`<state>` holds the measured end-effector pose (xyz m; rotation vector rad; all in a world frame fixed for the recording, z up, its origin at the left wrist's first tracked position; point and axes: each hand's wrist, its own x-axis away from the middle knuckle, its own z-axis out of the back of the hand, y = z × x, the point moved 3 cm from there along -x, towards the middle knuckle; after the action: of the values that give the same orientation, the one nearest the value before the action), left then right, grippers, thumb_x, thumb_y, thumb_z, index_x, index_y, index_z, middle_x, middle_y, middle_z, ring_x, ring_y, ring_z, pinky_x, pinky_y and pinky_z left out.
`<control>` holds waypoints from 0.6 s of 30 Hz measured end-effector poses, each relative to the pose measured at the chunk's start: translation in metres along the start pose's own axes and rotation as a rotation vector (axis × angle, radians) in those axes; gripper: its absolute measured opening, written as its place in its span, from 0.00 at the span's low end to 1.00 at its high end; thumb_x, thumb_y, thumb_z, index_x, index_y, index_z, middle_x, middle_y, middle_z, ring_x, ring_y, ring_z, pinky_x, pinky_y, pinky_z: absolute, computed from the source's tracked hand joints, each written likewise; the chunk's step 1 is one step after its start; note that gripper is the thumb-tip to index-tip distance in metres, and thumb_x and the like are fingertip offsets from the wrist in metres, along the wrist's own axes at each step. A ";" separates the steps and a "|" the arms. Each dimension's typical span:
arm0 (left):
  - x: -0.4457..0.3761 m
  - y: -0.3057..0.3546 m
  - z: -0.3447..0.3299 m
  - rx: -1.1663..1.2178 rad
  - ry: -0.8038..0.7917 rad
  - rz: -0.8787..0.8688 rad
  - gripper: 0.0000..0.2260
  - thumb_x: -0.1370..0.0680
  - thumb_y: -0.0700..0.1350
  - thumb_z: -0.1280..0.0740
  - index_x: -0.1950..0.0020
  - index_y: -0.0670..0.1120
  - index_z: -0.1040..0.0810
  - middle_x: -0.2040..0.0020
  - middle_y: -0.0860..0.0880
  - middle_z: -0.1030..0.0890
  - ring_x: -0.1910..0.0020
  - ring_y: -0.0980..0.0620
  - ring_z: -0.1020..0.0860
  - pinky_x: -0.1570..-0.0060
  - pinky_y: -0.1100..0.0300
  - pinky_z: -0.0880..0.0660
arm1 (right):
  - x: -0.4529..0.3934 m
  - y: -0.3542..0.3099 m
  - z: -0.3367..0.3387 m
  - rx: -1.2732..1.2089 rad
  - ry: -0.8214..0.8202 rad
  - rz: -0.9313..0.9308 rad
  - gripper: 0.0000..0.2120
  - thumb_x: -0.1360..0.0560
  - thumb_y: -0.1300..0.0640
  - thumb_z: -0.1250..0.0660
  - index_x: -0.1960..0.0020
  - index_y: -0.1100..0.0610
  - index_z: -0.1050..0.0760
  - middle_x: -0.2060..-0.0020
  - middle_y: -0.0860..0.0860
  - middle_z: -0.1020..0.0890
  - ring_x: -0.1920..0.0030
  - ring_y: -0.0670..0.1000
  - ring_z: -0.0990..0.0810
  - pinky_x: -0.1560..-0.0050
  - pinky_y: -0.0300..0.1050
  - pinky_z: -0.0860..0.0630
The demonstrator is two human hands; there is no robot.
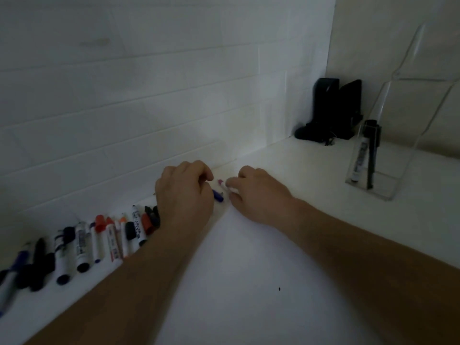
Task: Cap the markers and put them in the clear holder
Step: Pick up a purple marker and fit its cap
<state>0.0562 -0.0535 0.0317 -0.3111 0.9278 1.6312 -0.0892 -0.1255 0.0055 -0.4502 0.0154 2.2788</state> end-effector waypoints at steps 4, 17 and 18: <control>0.004 0.002 -0.011 -0.195 -0.155 -0.051 0.14 0.27 0.44 0.37 0.46 0.58 0.22 0.48 0.56 0.20 0.43 0.46 0.29 0.47 0.51 0.35 | 0.003 0.005 0.011 0.061 -0.069 -0.068 0.09 0.19 0.59 0.41 0.43 0.58 0.26 0.51 0.57 0.25 0.51 0.58 0.24 0.59 0.45 0.35; -0.030 0.015 -0.025 -0.392 -0.616 0.059 0.19 0.29 0.60 0.37 0.39 0.61 0.27 0.40 0.52 0.23 0.35 0.43 0.35 0.40 0.45 0.40 | 0.057 0.058 0.023 -0.039 -0.012 -0.295 0.15 0.17 0.51 0.47 0.35 0.50 0.28 0.55 0.50 0.23 0.59 0.53 0.25 0.62 0.46 0.31; -0.032 0.016 -0.028 -0.431 -0.660 0.064 0.17 0.29 0.59 0.38 0.41 0.60 0.27 0.42 0.51 0.23 0.37 0.43 0.35 0.43 0.46 0.40 | 0.057 0.060 0.023 -0.059 0.003 -0.307 0.14 0.17 0.51 0.47 0.36 0.50 0.28 0.56 0.50 0.23 0.60 0.52 0.25 0.63 0.46 0.31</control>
<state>0.0433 -0.0968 0.0406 -0.0185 0.0856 1.8172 -0.1749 -0.1217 0.0009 -0.4532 -0.1125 1.9804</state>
